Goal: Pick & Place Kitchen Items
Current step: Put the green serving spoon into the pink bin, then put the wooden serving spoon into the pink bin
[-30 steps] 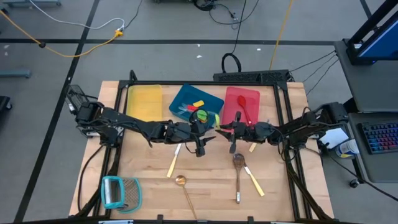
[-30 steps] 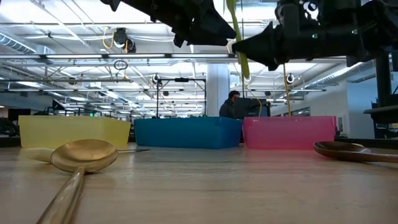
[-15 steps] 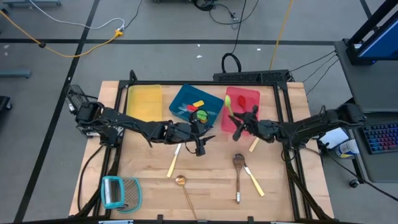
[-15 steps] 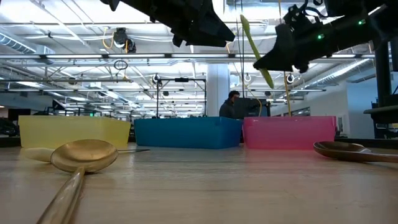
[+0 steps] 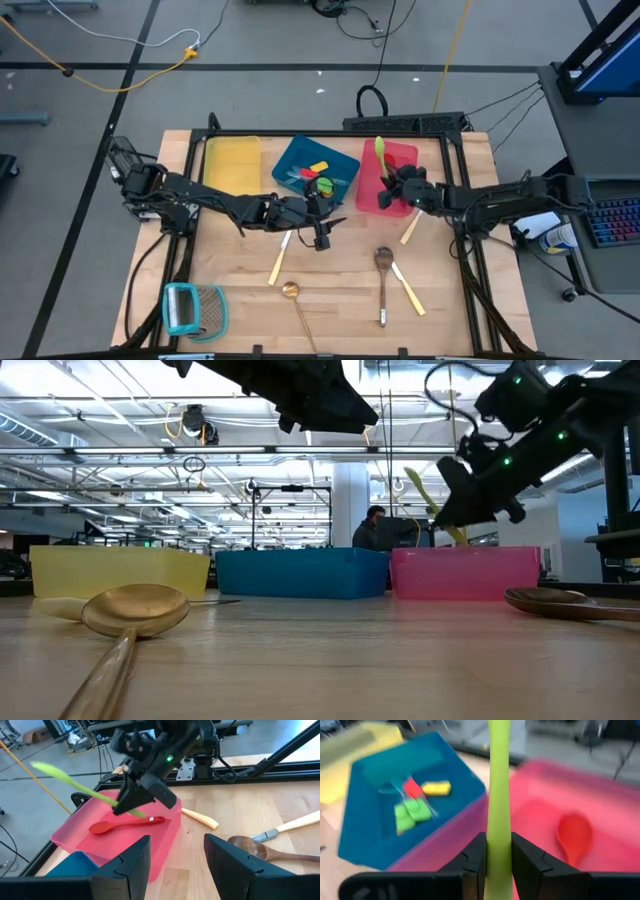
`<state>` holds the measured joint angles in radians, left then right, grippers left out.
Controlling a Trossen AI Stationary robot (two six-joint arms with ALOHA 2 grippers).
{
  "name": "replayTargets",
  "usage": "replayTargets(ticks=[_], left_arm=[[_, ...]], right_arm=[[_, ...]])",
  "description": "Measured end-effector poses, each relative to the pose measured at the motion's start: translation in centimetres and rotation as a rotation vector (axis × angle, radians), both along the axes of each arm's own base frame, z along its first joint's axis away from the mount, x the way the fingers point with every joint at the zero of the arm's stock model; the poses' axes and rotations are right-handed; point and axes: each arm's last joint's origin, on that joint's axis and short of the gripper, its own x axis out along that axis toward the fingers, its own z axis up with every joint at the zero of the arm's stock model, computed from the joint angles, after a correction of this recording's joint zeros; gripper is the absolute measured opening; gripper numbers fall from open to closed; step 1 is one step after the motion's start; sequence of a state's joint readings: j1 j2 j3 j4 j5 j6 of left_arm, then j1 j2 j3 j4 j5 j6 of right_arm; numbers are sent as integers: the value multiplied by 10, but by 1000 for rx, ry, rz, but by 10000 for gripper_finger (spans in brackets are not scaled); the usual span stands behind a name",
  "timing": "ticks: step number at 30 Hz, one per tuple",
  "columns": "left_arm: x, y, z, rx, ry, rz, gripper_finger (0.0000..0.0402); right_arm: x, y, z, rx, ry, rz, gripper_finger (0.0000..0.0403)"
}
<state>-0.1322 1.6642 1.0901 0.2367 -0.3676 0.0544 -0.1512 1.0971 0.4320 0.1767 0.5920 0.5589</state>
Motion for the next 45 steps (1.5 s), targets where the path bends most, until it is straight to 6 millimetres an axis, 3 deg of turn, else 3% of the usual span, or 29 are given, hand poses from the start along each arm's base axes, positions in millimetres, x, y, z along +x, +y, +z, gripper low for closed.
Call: replayTargets(ticks=[8,18,23,37,45], left_arm=[[0,2,0,0,-1,5,186],[1,15,0,2,0,40,186],[2,23,0,3,1,60,186],[2,33,0,26,9,78,186],[2,33,0,41,15,73,186]], right_arm=[[-7,-18,-28,249,108,-67,59],[-9,-33,-49,388,172,-122,59],[-9,-34,-50,376,197,-89,62],[-9,-35,-49,317,218,-57,128],[-8,-35,-28,228,122,9,130]])
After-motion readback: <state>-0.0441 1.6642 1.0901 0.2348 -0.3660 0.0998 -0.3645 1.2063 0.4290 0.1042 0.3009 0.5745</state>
